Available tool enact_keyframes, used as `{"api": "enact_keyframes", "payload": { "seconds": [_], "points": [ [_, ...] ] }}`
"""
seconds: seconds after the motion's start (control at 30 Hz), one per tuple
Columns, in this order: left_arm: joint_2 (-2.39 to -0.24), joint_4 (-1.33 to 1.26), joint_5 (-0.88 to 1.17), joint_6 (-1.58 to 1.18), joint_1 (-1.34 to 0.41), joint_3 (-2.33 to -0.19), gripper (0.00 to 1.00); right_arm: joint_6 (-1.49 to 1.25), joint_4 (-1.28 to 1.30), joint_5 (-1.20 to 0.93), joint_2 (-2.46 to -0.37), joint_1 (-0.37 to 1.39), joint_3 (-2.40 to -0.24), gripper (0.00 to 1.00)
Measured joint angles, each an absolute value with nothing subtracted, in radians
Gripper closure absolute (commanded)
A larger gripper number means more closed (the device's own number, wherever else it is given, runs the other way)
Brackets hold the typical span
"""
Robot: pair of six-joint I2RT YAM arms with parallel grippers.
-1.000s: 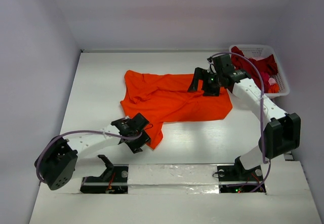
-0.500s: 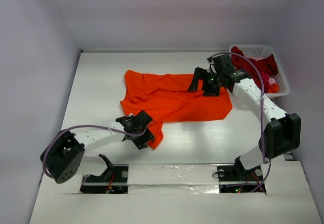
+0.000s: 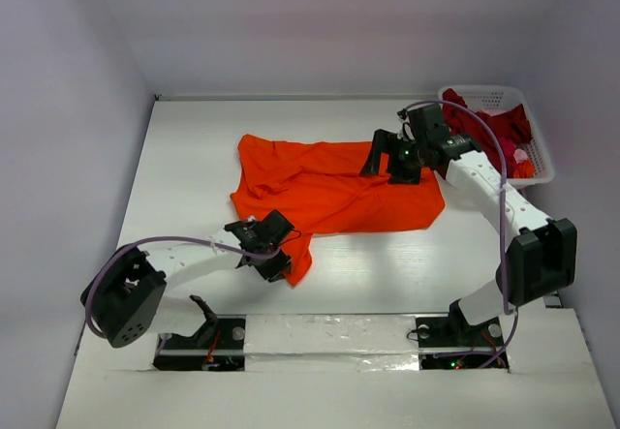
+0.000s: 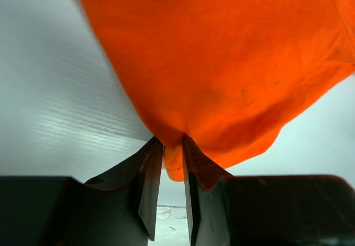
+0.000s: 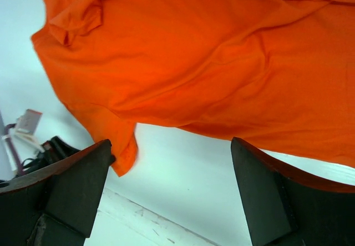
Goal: Fold and stack the t-shirts
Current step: Grap the side of the flattened tshirt closest away from the robot with both arms
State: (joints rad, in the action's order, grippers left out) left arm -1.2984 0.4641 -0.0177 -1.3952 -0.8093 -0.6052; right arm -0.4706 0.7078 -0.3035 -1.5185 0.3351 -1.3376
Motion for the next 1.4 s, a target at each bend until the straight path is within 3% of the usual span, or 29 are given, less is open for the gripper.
{"api": "enact_keyframes", "payload": {
  "seconds": [0.2, 0.37, 0.47, 0.6, 0.63, 0.73, 1.4],
  "points": [
    [-1.273, 0.581, -0.065, -1.389, -0.809, -0.675, 0.88, -0.506, 0.69, -0.187, -1.492, 0.335, -1.252, 0.12],
    [-1.231, 0.617, -0.093, -1.384, -0.805, -0.744, 1.0, -0.602, 0.673, -0.078, -1.398, 0.335, -1.108, 0.13],
    [-1.234, 0.624, -0.095, -1.376, -0.803, -0.749, 0.91, -0.636, 0.665, -0.061, -1.386, 0.335, -1.083, 0.13],
    [-1.239, 0.641, -0.1, -1.368, -0.802, -0.749, 0.67, -0.652, 0.646, -0.059, -1.399, 0.335, -1.083, 0.13],
    [-1.238, 0.646, -0.102, -1.367, -0.802, -0.749, 0.57, -0.652, 0.643, -0.059, -1.399, 0.335, -1.083, 0.13],
    [-1.23, 0.667, -0.107, -1.365, -0.802, -0.749, 0.47, -0.655, 0.642, -0.059, -1.399, 0.335, -1.084, 0.13],
    [-1.278, 0.574, -0.064, -1.366, -0.801, -0.636, 0.53, -0.663, 0.642, -0.06, -1.382, 0.335, -1.098, 0.13]
  ]
}}
